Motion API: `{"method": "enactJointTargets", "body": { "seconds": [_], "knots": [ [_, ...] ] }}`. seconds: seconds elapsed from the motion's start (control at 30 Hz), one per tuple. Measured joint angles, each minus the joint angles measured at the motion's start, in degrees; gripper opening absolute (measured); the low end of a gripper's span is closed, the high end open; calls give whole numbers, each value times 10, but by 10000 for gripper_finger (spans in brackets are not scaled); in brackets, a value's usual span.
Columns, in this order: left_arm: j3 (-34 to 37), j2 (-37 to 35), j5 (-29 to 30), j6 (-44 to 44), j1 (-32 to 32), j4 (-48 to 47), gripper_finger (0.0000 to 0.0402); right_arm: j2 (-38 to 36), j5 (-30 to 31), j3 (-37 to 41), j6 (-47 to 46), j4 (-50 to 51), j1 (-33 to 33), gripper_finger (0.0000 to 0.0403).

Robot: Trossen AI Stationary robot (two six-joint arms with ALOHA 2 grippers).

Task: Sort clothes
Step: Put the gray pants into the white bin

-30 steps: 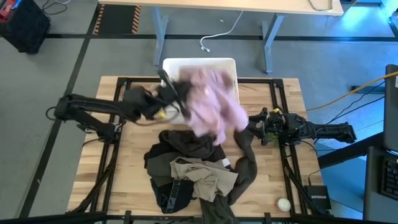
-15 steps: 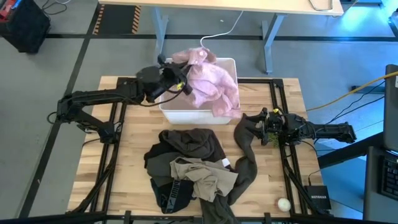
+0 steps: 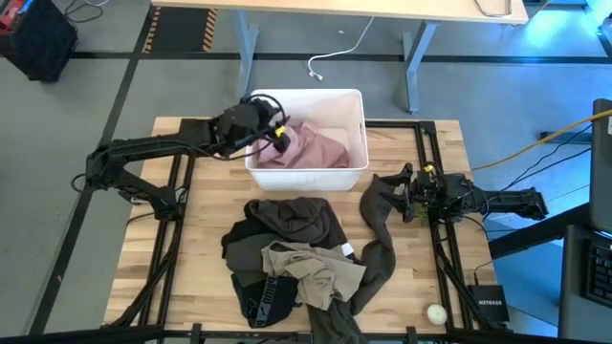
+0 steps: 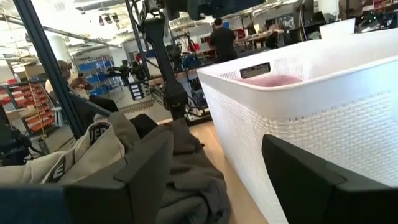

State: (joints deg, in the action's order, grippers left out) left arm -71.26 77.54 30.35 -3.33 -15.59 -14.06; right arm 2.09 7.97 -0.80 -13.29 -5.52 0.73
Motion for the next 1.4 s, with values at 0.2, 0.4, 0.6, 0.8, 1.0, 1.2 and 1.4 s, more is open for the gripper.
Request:
{"method": "enactJointTargets", "body": {
  "seconds": [0.2,0.4,0.6,0.8,1.0,1.2,1.4],
  "knots": [
    [-6,-22,-2,-8,15,-55,187,0,0,0,-2,20,0,266],
    [-20,-52,-30,-25,27,-61,188,0,0,0,1,20,0,266],
    [-20,-53,-79,-34,20,-71,210,0,0,0,3,18,0,266],
    [-20,-54,-85,-33,21,-88,232,0,0,0,14,18,0,266],
    [-19,-73,-78,-24,23,-113,235,0,0,0,17,15,0,266],
    [-19,-117,-73,-24,39,-116,235,0,0,0,17,-7,0,266],
    [-1,-147,-133,-33,75,-166,235,0,0,0,16,-20,0,266]
  ]
}}
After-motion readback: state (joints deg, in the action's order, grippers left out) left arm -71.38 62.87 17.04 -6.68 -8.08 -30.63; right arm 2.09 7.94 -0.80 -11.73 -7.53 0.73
